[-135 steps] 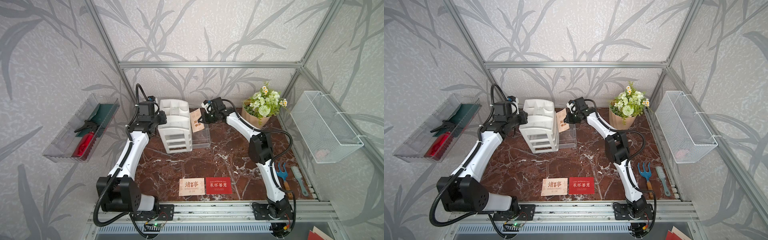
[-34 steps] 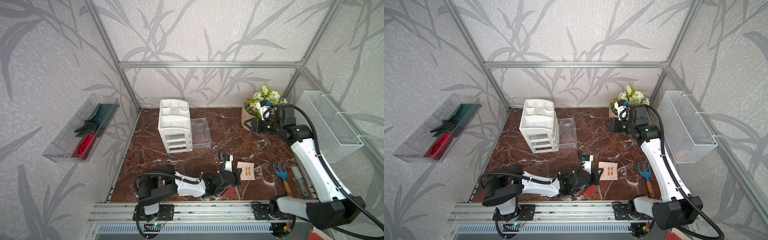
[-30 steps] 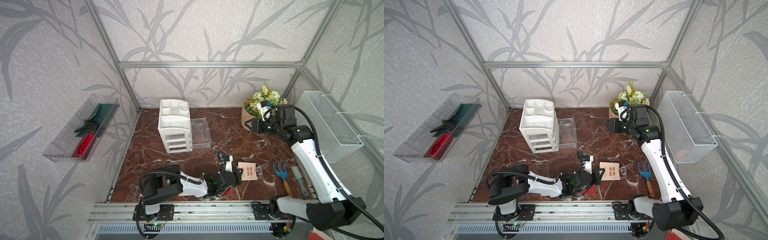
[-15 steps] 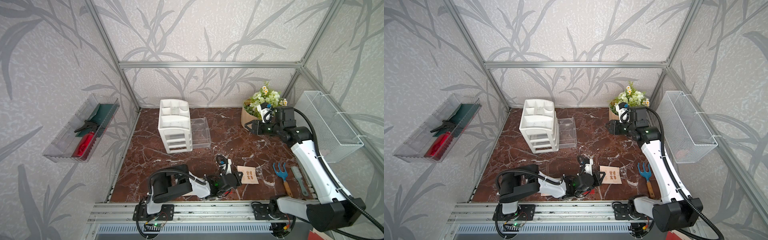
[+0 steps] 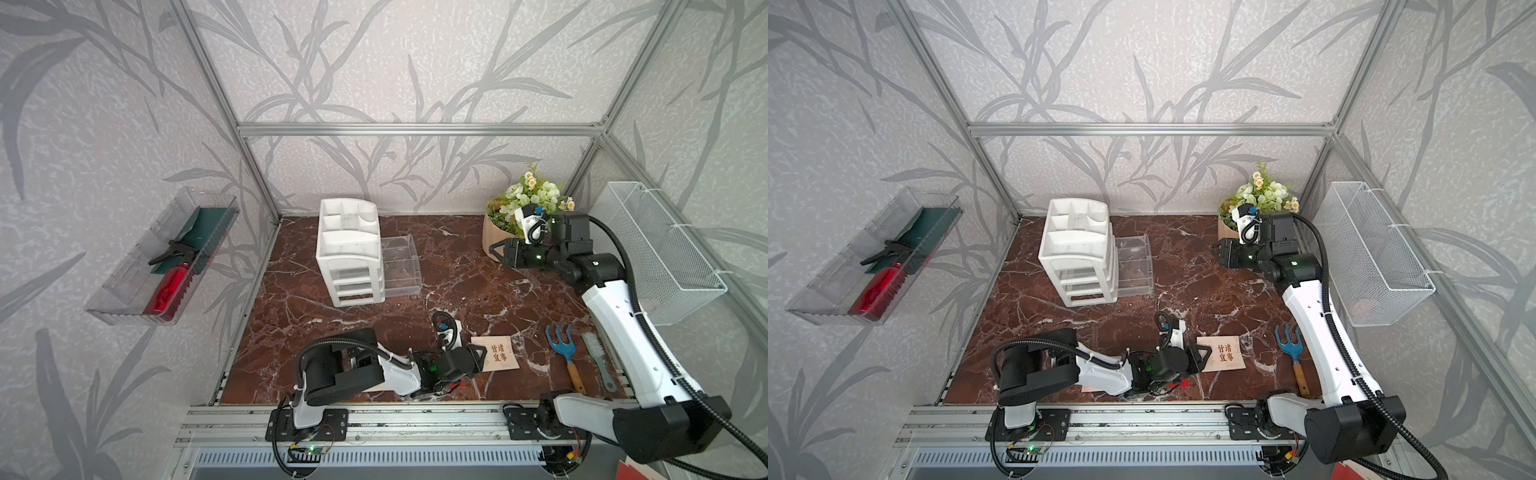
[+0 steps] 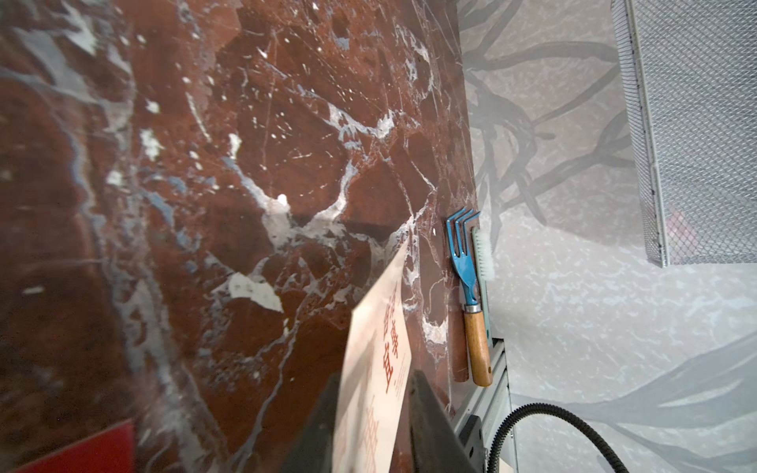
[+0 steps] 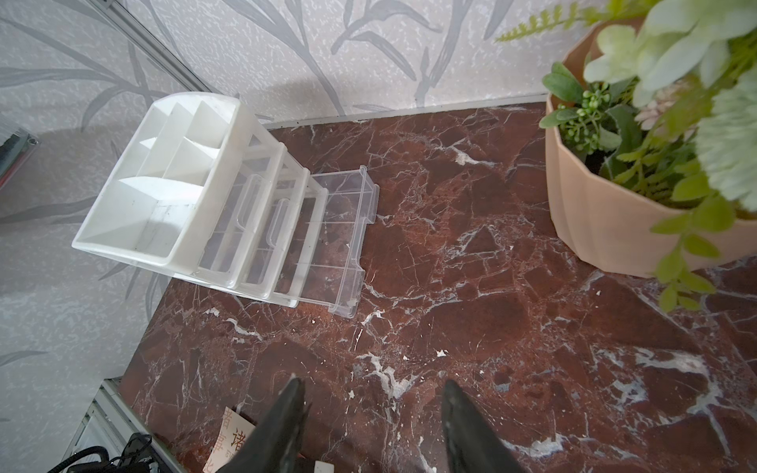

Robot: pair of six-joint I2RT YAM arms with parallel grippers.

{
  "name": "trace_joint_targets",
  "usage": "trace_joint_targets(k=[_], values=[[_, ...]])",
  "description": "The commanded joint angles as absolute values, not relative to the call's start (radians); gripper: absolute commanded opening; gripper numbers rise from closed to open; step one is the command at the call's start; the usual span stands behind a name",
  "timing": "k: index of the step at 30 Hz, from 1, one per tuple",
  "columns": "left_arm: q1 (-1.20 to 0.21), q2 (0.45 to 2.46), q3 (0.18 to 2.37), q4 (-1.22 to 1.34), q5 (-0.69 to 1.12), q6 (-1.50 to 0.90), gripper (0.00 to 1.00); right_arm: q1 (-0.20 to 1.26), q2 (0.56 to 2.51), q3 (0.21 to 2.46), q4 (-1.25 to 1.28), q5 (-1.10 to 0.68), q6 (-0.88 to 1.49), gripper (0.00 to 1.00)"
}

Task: Take the postcards out of the drawer
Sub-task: Place the postcard at the center of the board, then close the drawer in the storage box.

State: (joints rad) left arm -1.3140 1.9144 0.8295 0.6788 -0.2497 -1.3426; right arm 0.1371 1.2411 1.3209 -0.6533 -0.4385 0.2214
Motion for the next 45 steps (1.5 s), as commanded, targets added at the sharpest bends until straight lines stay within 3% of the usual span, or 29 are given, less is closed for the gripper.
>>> trace_joint_targets(k=[1,8,17,22,28,45], values=[[-1.306,1.829,0.812,0.558,-0.276,-1.317,0.28,0.133,1.224,1.305,-0.634,-0.454,0.233,0.54],[-1.301,1.694,0.885,0.203,-0.308,-1.145,0.30,0.130,1.233,1.285,-0.610,-0.457,0.242,0.55],[-1.271,1.585,0.845,0.119,-0.339,-1.029,0.33,0.130,1.250,1.263,-0.586,-0.464,0.243,0.55],[-1.114,1.443,0.979,-0.191,-0.233,-0.726,0.34,0.130,1.267,1.224,-0.547,-0.500,0.252,0.55],[-0.928,1.337,1.270,-0.591,-0.256,-0.403,0.36,0.157,1.294,1.158,-0.478,-0.508,0.268,0.53],[-0.199,1.231,1.425,-0.668,-0.069,-0.219,0.39,0.336,1.549,1.178,-0.339,-0.413,0.308,0.49]])
